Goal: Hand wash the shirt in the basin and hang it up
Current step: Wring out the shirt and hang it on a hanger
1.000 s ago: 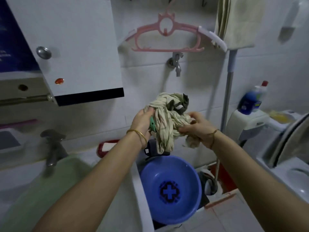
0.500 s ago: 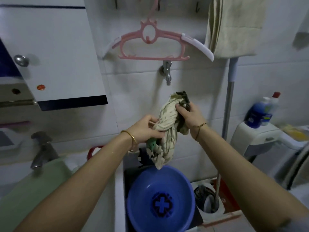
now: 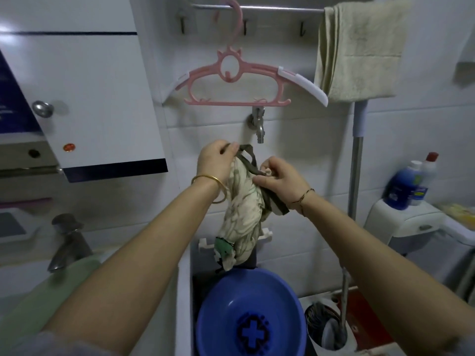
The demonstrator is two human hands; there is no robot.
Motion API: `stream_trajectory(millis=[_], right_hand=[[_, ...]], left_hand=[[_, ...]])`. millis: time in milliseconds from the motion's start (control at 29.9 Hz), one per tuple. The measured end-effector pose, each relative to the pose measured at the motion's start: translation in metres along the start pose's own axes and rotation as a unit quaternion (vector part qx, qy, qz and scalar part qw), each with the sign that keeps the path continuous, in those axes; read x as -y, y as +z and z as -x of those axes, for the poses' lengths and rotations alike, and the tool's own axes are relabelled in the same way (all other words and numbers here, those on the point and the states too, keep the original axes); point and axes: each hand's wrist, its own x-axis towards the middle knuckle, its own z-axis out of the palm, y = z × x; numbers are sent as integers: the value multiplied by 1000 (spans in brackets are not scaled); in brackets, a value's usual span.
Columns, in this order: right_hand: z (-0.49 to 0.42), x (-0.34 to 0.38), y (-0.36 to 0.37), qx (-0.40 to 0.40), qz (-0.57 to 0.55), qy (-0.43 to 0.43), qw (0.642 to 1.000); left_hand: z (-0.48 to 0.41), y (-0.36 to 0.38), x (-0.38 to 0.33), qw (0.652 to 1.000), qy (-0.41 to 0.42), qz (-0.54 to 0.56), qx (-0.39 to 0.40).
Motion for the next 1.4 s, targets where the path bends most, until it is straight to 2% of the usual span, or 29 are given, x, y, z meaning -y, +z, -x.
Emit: stream_trajectory(millis=[100,167,301,401,468,601,735,802,902,1036,1103,1203,1303,1403], right_hand=[[1,-9,-8,-10,13,-3,1000],[-1,-13,-15,10,37,-2,999],[-6,-15,-29,108,201,15,974],[-9,-20,-37,123,287,39,949],[-11,-19,-42,109,294,39,949],[-18,-10,-54,46,378,31,924],[-23,11,-56,-26,259,-17,965],[-25,23,-53,-60,234,-40,970],[-27,31,-53,-113,279,-52,952],[-29,39,-64,-188,372,-84,905],[-31,39,-70,-193,408,-103,886],[-28,36,-71,-157,444,-107,876],[-22,37,-64,-132,433,-83,888],[-19,44,-63,-135,365,-58,919]], left_hand=[[-12,-3,-4,998,-31,53,-10],[-19,-9,-6,998,-34,56,7],[-26,-16,-9,998,-2,11,55],[-25,-19,-11,997,2,-4,79],[-24,-20,-13,996,1,-14,90],[-21,-29,-21,991,-13,-44,128],[-25,-34,-23,991,-19,-80,105],[-26,-32,-27,992,-16,-92,80],[-26,-27,-29,992,-2,-110,64],[-30,-24,-39,994,38,-102,28],[-33,-25,-47,991,60,-119,13],[-35,-25,-49,985,83,-153,-3],[-36,-25,-40,980,91,-174,-7],[-35,-30,-36,983,88,-162,-8]])
